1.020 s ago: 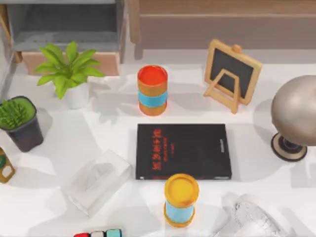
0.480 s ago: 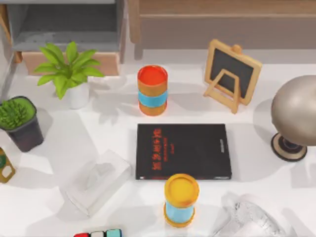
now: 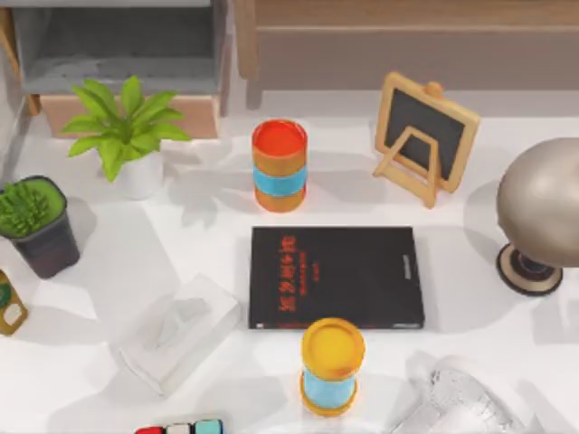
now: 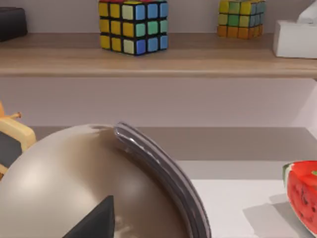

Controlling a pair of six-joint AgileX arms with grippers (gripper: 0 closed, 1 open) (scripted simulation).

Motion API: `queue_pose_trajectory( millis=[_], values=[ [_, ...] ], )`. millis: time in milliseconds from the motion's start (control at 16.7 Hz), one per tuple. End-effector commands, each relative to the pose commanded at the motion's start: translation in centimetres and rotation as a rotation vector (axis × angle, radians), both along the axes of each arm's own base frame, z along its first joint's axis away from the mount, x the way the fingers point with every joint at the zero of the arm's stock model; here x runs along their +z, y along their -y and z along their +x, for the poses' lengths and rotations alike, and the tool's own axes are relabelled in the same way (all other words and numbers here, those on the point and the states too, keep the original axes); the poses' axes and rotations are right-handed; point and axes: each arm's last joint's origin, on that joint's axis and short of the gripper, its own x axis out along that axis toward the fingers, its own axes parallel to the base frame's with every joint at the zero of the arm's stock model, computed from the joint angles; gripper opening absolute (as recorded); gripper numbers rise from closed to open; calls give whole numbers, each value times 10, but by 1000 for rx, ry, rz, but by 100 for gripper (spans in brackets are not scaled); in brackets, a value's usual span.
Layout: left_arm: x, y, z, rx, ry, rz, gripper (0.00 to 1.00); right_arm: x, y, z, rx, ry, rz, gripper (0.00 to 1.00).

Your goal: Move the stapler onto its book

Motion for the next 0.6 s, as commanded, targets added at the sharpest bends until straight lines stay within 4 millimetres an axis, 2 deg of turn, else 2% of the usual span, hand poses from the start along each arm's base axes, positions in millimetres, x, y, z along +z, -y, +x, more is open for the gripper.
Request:
queue_pose_trajectory(
  millis=[180,600],
  values=[
    [0,0,0,0,0,0,2,0,0,0,0,0,0,100],
    [0,0,0,0,0,0,0,0,0,0,0,0,0,100]
  ],
)
